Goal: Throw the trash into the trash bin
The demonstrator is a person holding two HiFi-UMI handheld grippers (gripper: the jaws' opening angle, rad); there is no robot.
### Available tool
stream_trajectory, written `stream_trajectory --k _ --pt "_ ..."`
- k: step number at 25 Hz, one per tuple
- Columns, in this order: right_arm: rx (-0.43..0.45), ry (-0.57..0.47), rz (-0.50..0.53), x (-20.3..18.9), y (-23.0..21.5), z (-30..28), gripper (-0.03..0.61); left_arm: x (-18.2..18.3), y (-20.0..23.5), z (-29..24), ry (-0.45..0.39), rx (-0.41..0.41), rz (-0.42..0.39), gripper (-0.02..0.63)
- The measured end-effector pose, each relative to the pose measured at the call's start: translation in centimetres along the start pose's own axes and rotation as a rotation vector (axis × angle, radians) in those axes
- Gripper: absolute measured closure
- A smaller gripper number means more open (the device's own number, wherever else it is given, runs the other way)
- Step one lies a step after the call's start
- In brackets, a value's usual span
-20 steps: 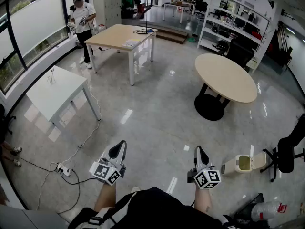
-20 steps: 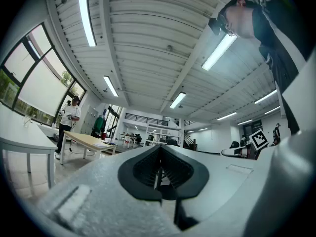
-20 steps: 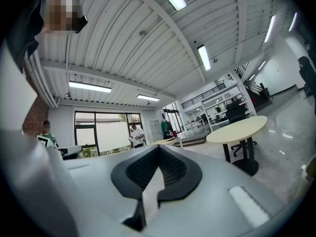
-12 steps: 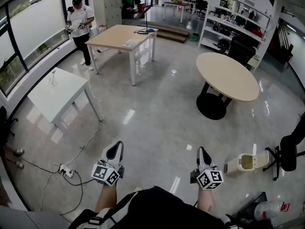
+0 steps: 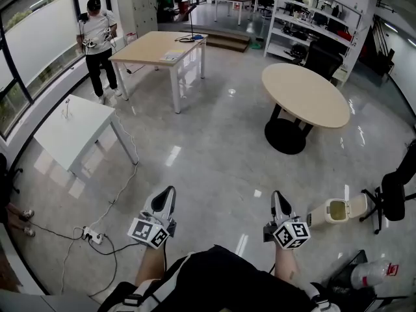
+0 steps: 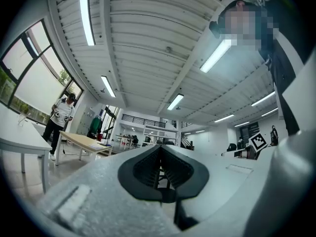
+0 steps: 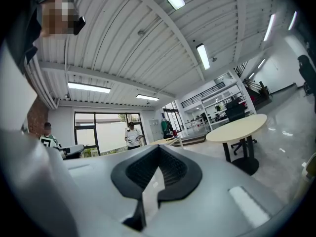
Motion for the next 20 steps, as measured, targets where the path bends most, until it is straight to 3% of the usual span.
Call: stream_trajectory --k 8,15,20 --pt "-0.003 -0.053 -0.023 0.0 3.2 -1.2 0.574 0.4 1.8 0.0 -0.003 -0.052 0.019 0.614" --pt "-0.075 -0.088 -0.067 -2.7 5.4 0.3 0.574 -0.2 4.7 1.1 0.014 -0.103 0.034 0.614" --pt "-0.174 -0.113 -0.065 -2.6 5.2 3.3 0.574 -0.3 4.1 -0.4 0.018 -0.189 0.049 0.614"
Point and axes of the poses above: the fingertips, and each gripper's own axes: z backward along the fingers, y to its left, x out of its top, the point moved 9 cm from there along z, backward along the fingers, and after that the axes turned 8 degrees about -z, right-handed, at the moved point
